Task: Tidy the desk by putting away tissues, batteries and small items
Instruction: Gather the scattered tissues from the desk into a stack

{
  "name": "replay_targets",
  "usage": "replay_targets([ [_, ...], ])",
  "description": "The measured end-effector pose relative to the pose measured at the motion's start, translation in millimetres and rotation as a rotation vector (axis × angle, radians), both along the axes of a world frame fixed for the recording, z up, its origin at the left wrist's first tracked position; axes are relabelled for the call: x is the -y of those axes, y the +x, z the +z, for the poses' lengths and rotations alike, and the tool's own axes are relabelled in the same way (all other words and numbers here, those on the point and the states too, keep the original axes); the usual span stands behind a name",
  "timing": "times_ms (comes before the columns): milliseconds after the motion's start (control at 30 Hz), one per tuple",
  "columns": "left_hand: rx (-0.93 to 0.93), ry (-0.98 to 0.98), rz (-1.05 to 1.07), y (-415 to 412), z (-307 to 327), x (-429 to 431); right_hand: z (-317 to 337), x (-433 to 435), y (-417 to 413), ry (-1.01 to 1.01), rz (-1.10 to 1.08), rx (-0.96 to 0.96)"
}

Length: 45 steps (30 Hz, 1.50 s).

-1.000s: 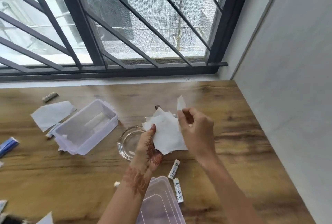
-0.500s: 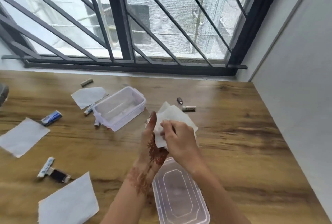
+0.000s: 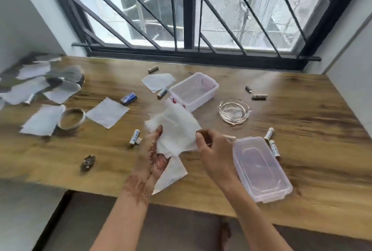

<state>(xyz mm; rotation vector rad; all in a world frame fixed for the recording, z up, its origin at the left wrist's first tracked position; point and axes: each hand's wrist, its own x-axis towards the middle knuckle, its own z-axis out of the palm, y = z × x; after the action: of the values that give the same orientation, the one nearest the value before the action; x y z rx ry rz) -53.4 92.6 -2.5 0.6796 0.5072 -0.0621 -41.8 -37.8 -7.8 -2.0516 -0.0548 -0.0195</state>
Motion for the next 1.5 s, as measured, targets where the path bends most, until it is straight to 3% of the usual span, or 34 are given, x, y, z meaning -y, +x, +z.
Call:
replay_targets([
  [167,0.167,0.012,0.011,-44.7,-3.2,-63.8,-48.8,-39.3,-44.2,-0.29,-0.013,-0.046],
  [367,0.12,0.082,0.113,-74.6,-11.8,-84.4,-80.8,-52.9,-54.3,-0.526,-0.113,0.007],
  [600,0.073,0.078,0.163,-105.9,-26.0,-110.4,-82.2,-55.9,-48.1,-0.39,-0.212,-0.031],
  [700,0.068,0.053,0.164,-111.5,-26.2,-114.1,-71.8,-53.1,-50.4,-0.163,-0.249,-0.008],
  [767,0.073,0.047,0.15,-113.0,-27.1,-114.7,-58.1,-53.9,-54.0,-0.028,-0.258,0.042],
  [900,0.08,-0.003,0.142,-114.5,-25.3,-112.5,-30.7,-68.9,-63.5,0.052,-0.237,0.261],
  [1067,0.056,-0.032,0.08,-115.0,-20.4,-105.8,-9.4,-98.0,-78.4,0.013,-0.06,0.628],
  [1233,0.018,-0.197,0.023,-117.1,-15.8,-105.5,-17.2,-117.2,-88.5,-0.253,0.408,0.925],
  [1333,0.026,-0.245,0.005,-116.2,-17.8,-109.3,-25.4,-119.0,-94.4,-0.39,0.581,0.943],
  [1500,0.114,-0.186,-0.024,-118.4,-17.7,-119.2,-28.0,-125.3,-105.6,-0.275,0.578,0.802],
])
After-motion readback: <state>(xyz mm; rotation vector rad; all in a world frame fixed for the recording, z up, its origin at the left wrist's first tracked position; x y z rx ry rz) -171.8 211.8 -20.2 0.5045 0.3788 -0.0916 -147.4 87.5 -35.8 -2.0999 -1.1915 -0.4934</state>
